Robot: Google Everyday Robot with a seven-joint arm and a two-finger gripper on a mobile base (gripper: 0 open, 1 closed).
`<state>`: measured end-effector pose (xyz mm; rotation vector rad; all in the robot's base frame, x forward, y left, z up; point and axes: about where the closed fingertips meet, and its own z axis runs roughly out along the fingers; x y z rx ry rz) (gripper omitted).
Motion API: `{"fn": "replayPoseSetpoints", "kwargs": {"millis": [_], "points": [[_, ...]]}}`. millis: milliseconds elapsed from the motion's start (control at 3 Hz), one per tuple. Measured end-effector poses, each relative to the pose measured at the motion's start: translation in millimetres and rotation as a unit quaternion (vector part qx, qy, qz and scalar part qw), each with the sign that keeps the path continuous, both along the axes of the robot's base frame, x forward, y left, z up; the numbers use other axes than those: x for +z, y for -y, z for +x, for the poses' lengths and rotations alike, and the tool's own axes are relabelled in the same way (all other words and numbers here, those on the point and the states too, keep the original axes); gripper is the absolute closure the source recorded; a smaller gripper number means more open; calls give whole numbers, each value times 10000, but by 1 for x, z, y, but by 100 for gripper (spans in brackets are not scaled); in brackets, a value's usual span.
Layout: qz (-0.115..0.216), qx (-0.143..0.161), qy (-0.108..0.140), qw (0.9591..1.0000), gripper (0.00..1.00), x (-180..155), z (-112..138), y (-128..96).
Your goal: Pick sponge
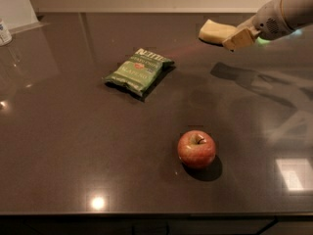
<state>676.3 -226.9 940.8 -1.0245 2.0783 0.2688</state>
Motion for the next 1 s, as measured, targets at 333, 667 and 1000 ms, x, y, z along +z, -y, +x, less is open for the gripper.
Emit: {"fn": "replayPoseSetpoints", "kwargs": {"millis": [333, 667, 1000], "points": [[-77, 177, 220, 9996, 100, 25, -5, -7], [-184, 364, 417, 9983, 100, 49, -6, -10], [-186, 369, 418, 9983, 100, 50, -6, -11]]}}
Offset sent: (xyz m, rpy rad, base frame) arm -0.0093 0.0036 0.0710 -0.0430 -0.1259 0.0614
